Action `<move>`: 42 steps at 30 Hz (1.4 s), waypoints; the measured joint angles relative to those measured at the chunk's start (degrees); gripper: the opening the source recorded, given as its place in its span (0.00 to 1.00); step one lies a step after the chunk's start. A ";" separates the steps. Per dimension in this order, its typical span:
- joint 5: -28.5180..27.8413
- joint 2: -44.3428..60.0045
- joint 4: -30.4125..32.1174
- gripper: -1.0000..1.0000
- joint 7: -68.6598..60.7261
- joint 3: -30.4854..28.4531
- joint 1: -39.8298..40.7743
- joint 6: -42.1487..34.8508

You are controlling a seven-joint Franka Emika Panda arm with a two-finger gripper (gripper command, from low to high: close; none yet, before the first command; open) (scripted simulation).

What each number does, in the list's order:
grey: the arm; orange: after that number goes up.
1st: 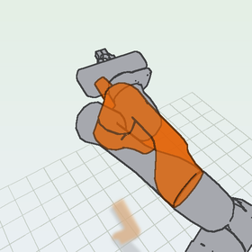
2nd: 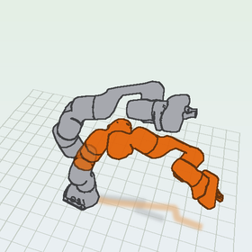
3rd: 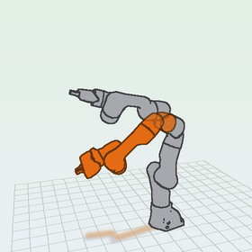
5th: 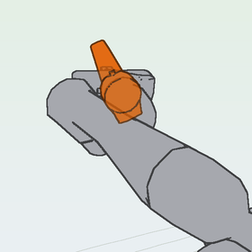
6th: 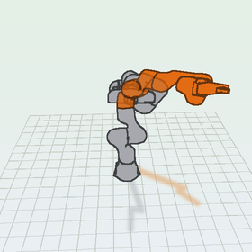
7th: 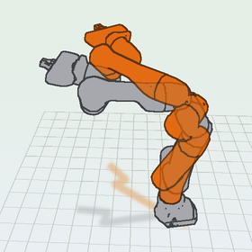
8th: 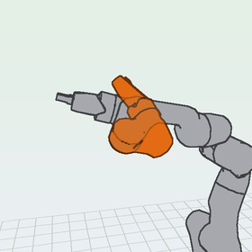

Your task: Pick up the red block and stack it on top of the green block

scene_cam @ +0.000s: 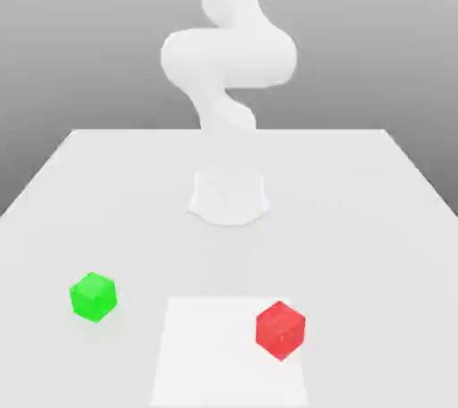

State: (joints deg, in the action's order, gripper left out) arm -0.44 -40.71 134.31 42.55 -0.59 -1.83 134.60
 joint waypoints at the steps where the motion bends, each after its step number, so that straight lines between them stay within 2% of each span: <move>1: -0.10 2.31 1.12 0.50 -1.54 -0.22 -0.73 1.27; 20: 0.65 42.00 20.42 0.50 -29.78 -1.28 -10.56 23.16; 26: 1.79 54.47 19.75 0.50 -31.86 -0.79 -10.39 33.23; 27: 1.97 55.95 19.54 0.00 -32.00 -0.63 -10.26 34.50; 34: 1.87 56.03 19.54 0.00 -31.94 -0.51 -10.13 34.50; 40: 0.74 45.14 21.16 0.00 -31.45 -1.12 -10.00 25.24; 42: 0.17 42.94 21.73 0.00 -34.64 -2.94 -5.92 23.63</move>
State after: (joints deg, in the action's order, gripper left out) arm -0.28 2.23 156.04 7.91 -3.53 -7.75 158.23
